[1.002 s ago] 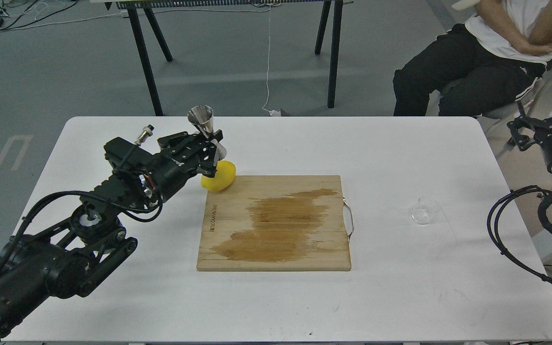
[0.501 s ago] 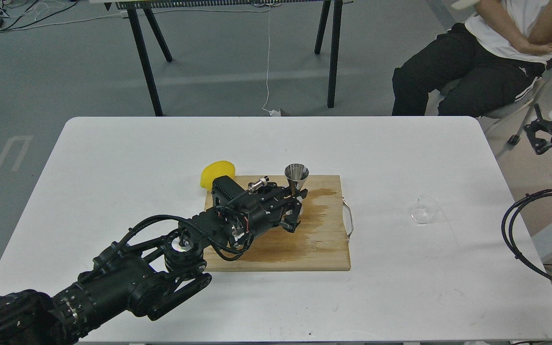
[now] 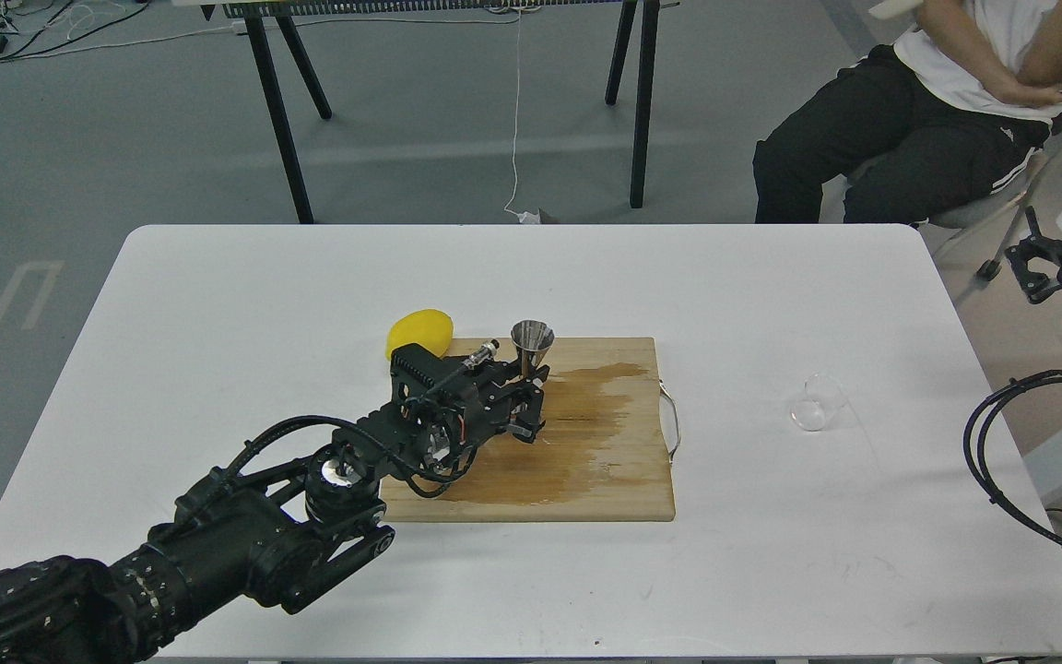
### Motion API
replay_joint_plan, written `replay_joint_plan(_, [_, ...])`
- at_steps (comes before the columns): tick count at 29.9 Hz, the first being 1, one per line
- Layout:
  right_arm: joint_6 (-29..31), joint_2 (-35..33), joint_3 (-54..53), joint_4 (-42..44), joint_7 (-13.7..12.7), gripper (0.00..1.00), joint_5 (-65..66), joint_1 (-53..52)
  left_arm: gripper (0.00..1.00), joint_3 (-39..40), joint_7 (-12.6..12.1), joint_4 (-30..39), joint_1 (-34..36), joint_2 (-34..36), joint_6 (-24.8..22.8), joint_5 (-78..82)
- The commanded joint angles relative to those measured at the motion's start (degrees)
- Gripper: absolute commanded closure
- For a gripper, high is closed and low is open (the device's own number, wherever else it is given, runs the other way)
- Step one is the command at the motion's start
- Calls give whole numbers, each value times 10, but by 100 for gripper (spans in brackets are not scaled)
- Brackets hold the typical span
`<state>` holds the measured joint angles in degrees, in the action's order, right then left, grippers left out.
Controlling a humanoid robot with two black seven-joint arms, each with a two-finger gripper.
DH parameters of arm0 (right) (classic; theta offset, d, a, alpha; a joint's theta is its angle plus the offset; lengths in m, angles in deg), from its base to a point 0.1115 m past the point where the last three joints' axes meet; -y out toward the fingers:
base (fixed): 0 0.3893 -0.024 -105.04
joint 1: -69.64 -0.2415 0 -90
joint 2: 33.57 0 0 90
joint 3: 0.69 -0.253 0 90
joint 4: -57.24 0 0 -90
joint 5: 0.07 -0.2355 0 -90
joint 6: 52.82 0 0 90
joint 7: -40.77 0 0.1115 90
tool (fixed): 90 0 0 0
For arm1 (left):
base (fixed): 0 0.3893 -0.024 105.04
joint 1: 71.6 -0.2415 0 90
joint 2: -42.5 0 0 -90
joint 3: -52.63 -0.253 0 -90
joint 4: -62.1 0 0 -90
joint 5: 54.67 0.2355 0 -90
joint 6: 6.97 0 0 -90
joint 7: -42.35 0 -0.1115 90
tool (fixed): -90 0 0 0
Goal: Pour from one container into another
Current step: 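Lower the jigger onto the cutting board and open the left gripper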
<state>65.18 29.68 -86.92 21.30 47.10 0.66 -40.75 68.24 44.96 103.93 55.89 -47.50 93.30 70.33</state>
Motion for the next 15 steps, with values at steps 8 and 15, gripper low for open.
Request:
replay_joint_plan(8, [0, -2, -2, 0, 0, 0, 1, 0, 46, 0, -1, 3, -1, 0, 0, 0])
replay_joint_plan(15, [0, -2, -2, 0, 0, 0, 1, 0, 31, 1, 2, 10, 5, 0, 1, 0])
